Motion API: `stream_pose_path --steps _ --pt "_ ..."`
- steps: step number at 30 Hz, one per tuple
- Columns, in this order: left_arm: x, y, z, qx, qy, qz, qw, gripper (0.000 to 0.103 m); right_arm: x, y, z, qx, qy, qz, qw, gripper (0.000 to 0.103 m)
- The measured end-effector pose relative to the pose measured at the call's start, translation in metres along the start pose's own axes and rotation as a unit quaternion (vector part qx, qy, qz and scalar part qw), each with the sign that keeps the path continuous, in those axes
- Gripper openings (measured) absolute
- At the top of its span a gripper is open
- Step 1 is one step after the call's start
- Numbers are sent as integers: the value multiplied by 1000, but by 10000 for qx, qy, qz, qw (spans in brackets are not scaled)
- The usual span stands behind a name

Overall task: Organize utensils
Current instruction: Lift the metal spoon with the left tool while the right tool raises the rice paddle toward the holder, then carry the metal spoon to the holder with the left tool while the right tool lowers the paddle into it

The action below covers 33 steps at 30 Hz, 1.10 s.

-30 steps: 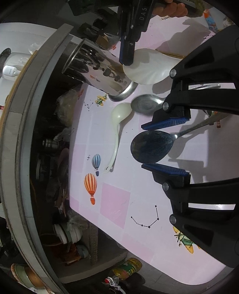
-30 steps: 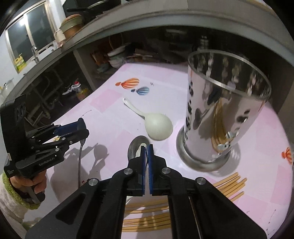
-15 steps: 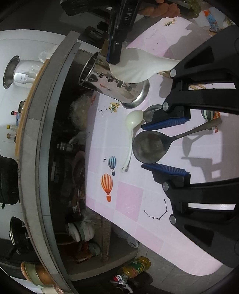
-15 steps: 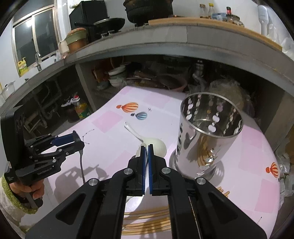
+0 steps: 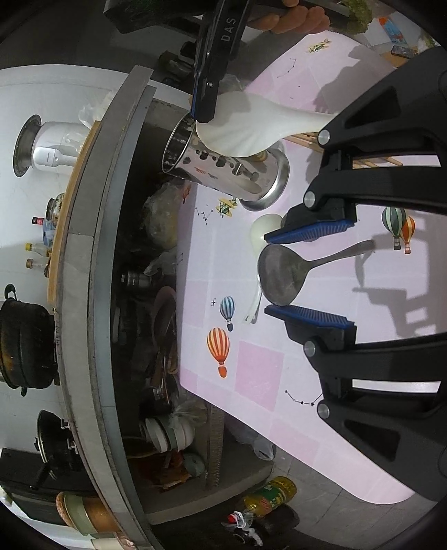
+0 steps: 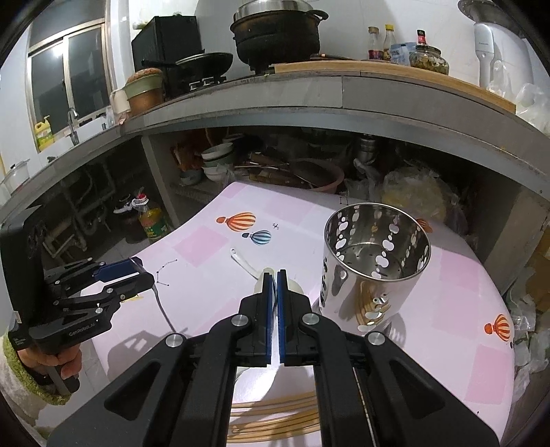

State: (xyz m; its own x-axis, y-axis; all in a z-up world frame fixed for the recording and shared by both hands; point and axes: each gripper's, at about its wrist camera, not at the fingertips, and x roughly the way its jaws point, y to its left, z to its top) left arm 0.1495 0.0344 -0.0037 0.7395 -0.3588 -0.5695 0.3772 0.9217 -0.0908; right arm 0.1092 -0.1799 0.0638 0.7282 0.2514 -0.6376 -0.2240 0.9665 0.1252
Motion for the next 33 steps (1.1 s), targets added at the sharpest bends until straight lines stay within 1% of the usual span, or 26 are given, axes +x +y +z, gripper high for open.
stream_pose_path --steps 12,16,22,25,30,33 --pt "-8 -3 8 40 -87 4 10000 34 -10 2 8 -42 -166 -31 9998 3" --pt "-15 -5 19 102 -149 -22 9998 34 -19 2 16 -90 -297 -27 9995 3" --pt "-22 -9 50 83 -137 -171 9997 34 -37 1 41 -193 -567 -35 9982 3" --pt "-26 -12 71 105 -234 -341 9991 34 -50 -3 56 -237 -749 -78 9969 3" --pt "-26 -25 104 293 -332 -483 9978 34 -69 -12 84 -298 -1024 -140 9942 3" --pt "-23 -34 129 359 -396 -640 9965 34 -80 -21 101 -313 -1175 -212 9924 3"
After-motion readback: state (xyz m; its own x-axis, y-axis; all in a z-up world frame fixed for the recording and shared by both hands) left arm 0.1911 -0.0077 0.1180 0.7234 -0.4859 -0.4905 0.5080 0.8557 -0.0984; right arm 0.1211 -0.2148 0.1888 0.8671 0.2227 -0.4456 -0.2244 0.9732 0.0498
